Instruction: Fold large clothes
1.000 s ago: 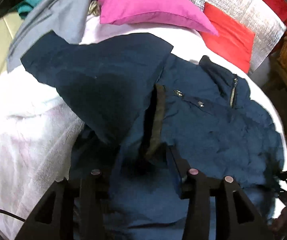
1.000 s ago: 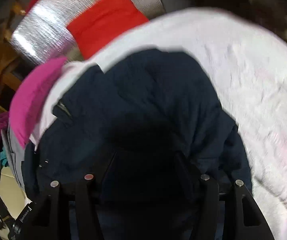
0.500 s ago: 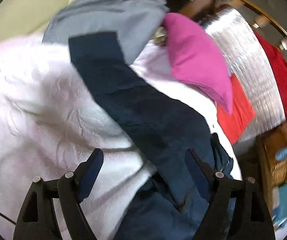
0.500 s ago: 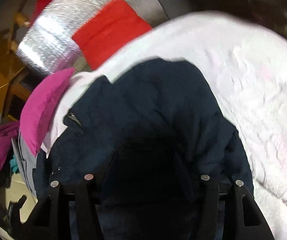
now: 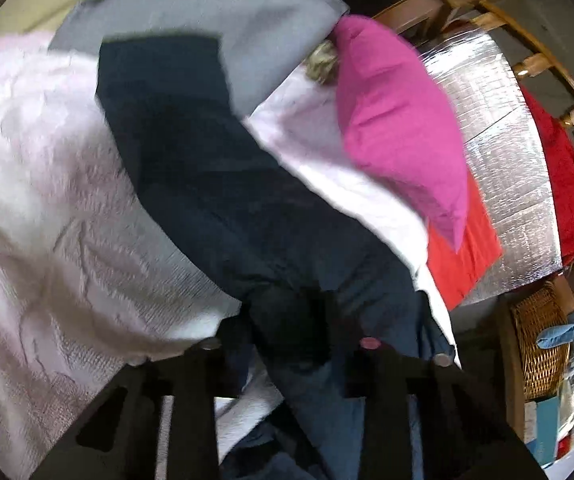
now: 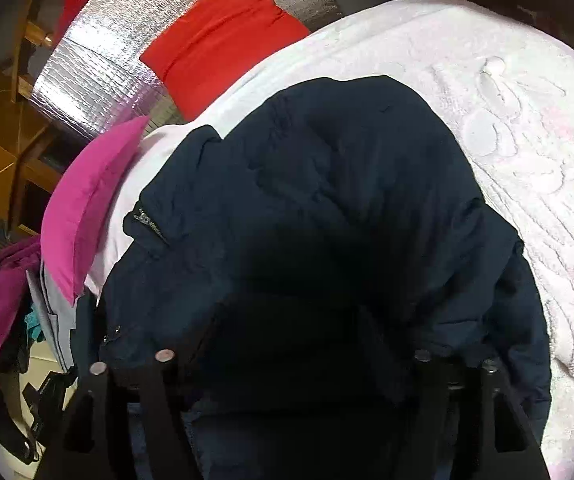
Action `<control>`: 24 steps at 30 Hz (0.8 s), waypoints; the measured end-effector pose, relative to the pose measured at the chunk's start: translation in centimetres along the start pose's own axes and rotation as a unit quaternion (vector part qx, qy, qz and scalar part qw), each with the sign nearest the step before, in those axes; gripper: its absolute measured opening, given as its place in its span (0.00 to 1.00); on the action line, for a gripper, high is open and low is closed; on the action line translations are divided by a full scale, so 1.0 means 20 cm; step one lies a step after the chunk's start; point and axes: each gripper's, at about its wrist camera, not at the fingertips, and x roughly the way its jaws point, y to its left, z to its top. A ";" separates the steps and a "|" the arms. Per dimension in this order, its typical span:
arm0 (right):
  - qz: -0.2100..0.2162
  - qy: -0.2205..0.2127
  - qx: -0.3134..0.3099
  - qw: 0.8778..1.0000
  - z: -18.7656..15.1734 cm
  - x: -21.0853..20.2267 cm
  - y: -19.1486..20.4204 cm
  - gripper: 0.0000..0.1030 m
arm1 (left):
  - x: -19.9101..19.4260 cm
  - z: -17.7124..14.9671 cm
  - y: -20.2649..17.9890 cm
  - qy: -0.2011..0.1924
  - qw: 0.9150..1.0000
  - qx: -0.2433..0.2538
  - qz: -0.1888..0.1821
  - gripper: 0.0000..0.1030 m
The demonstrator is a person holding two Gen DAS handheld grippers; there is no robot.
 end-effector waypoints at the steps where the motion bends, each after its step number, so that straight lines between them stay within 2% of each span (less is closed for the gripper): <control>1: -0.001 0.000 -0.002 1.000 0.00 0.00 0.00 0.70 | -0.02 -0.01 -0.04 -0.006 1.000 0.014 0.001 0.26; 4: 0.011 0.002 0.010 1.000 0.00 0.00 -0.02 0.70 | -0.09 -0.05 -0.19 -0.021 0.997 0.069 0.010 0.25; 7: 0.036 0.006 0.041 0.998 0.01 -0.02 -0.08 0.70 | -0.13 -0.16 -0.39 -0.019 0.990 0.138 0.006 0.25; 10: 0.063 0.008 0.073 0.995 0.02 -0.03 -0.13 0.70 | -0.12 -0.34 -0.55 0.006 0.982 0.187 -0.007 0.25; 12: 0.070 0.006 0.078 0.995 0.02 -0.04 -0.13 0.70 | -0.07 -0.46 -0.62 0.033 0.976 0.213 -0.001 0.25; 13: 0.068 0.005 0.075 0.995 0.02 -0.04 -0.13 0.71 | -0.03 -0.54 -0.65 0.048 0.972 0.229 0.014 0.25; 14: 0.067 0.004 0.072 0.995 0.02 -0.05 -0.12 0.71 | 0.03 -0.62 -0.67 0.065 0.967 0.245 0.037 0.27; 16: 0.064 0.002 0.066 0.996 0.01 -0.05 -0.11 0.72 | 0.13 -0.73 -0.63 0.094 0.959 0.259 0.071 0.49; 17: 0.064 0.002 0.067 0.996 0.01 -0.05 -0.11 0.72 | 0.15 -0.75 -0.61 0.100 0.957 0.260 0.077 0.49; 19: 0.066 0.005 0.070 0.995 0.01 -0.05 -0.11 0.73 | 0.11 -0.74 -0.60 0.107 0.959 0.252 0.072 0.53; 22: 0.072 0.012 0.064 0.995 0.02 -0.05 -0.11 0.76 | -0.05 -0.66 -0.54 0.133 0.972 0.194 0.012 0.71; 24: 0.075 0.013 0.064 0.995 0.03 -0.06 -0.12 0.76 | -0.14 -0.62 -0.50 0.145 0.976 0.165 -0.005 0.73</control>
